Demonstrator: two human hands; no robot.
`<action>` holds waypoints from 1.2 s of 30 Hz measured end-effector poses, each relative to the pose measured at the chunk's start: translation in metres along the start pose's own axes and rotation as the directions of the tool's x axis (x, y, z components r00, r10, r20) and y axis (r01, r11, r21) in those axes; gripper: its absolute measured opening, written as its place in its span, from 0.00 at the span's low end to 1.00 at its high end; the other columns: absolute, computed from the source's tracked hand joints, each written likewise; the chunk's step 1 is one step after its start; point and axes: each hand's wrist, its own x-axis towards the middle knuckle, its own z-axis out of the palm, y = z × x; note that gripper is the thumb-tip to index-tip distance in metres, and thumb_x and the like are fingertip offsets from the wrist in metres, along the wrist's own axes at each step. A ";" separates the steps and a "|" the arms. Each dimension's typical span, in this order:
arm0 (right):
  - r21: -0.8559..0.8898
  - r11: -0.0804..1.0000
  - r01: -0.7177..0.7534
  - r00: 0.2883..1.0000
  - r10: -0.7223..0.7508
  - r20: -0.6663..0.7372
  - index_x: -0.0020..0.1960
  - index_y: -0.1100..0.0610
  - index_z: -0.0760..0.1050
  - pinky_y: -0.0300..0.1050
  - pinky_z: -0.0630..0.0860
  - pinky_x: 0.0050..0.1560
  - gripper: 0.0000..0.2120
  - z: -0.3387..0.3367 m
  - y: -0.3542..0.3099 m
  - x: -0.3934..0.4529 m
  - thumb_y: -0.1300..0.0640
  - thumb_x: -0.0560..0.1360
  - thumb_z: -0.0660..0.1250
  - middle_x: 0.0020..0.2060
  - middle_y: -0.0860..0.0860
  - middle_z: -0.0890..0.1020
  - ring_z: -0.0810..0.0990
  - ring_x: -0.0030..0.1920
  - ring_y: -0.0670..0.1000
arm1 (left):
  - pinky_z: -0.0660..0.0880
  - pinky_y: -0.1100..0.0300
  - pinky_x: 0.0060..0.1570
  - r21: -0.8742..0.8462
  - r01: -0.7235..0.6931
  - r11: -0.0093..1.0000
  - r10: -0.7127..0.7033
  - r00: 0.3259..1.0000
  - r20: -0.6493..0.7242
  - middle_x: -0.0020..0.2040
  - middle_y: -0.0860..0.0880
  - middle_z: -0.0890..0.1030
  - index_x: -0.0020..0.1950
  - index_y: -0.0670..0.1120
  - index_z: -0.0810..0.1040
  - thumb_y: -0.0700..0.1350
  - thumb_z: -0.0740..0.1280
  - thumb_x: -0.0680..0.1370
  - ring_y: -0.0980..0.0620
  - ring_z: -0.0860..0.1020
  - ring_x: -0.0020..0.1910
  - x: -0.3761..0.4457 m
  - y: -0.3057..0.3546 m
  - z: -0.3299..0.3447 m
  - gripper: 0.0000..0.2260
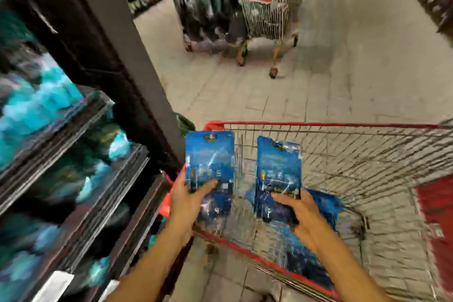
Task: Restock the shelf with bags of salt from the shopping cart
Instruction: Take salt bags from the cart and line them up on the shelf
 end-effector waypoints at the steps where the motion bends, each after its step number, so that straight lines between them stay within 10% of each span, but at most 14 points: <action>1: 0.002 0.999 0.043 0.998 -0.043 0.054 0.56 0.64 0.77 0.40 0.77 0.24 0.29 0.019 -0.008 -0.014 0.62 0.56 0.78 0.36 0.54 0.86 0.84 0.30 0.50 | 0.79 0.65 0.42 -0.020 -0.033 0.999 0.033 0.999 -0.038 0.50 0.52 0.86 0.54 0.53 0.80 0.37 0.78 0.68 0.51 0.84 0.49 -0.010 0.018 -0.021 0.18; 6: 0.011 0.973 0.231 0.913 -0.221 0.342 0.54 0.56 0.80 0.47 0.83 0.34 0.24 0.110 -0.035 -0.081 0.61 0.59 0.80 0.46 0.57 0.87 0.87 0.43 0.59 | 0.78 0.40 0.56 -0.069 -0.192 0.979 0.175 0.964 -0.202 0.53 0.49 0.85 0.56 0.54 0.80 0.43 0.79 0.68 0.45 0.83 0.53 -0.062 0.100 -0.119 0.18; 11: 0.041 0.923 0.382 0.761 -0.339 0.553 0.58 0.53 0.81 0.51 0.83 0.44 0.25 0.197 -0.048 -0.129 0.55 0.62 0.81 0.54 0.57 0.85 0.85 0.52 0.60 | 0.76 0.39 0.58 -0.025 -0.365 0.931 0.332 0.872 -0.359 0.56 0.51 0.84 0.57 0.56 0.80 0.54 0.81 0.64 0.45 0.81 0.58 -0.117 0.167 -0.193 0.24; 16: 0.071 0.846 0.528 0.566 -0.413 0.713 0.57 0.53 0.81 0.46 0.82 0.48 0.32 0.282 -0.066 -0.169 0.45 0.56 0.84 0.52 0.55 0.86 0.85 0.52 0.57 | 0.78 0.45 0.56 0.148 -0.516 0.844 0.508 0.678 -0.531 0.55 0.53 0.84 0.57 0.57 0.80 0.56 0.79 0.64 0.52 0.82 0.54 -0.164 0.211 -0.253 0.23; 26: 0.238 0.802 0.547 0.163 -0.382 0.910 0.51 0.55 0.83 0.48 0.81 0.50 0.17 0.463 -0.109 -0.254 0.61 0.62 0.78 0.49 0.54 0.87 0.86 0.49 0.54 | 0.77 0.44 0.59 0.314 -0.614 0.724 0.579 0.293 -0.761 0.54 0.49 0.85 0.51 0.54 0.80 0.42 0.78 0.70 0.46 0.82 0.56 -0.217 0.294 -0.365 0.14; 30: 0.267 0.787 0.557 0.104 -0.385 0.917 0.47 0.57 0.83 0.49 0.82 0.51 0.13 0.542 -0.125 -0.286 0.70 0.66 0.76 0.45 0.52 0.87 0.85 0.45 0.52 | 0.80 0.53 0.53 0.368 -0.550 0.749 0.544 0.195 -0.816 0.49 0.53 0.85 0.46 0.54 0.78 0.46 0.79 0.67 0.49 0.82 0.53 -0.209 0.326 -0.418 0.13; 36: 0.185 0.824 0.535 0.113 -0.288 0.951 0.57 0.65 0.80 0.45 0.82 0.49 0.18 0.620 -0.115 -0.291 0.74 0.68 0.73 0.52 0.59 0.84 0.83 0.46 0.52 | 0.75 0.45 0.63 0.274 -0.466 0.841 0.421 0.246 -0.873 0.57 0.46 0.83 0.56 0.45 0.77 0.41 0.79 0.69 0.45 0.80 0.59 -0.169 0.330 -0.457 0.19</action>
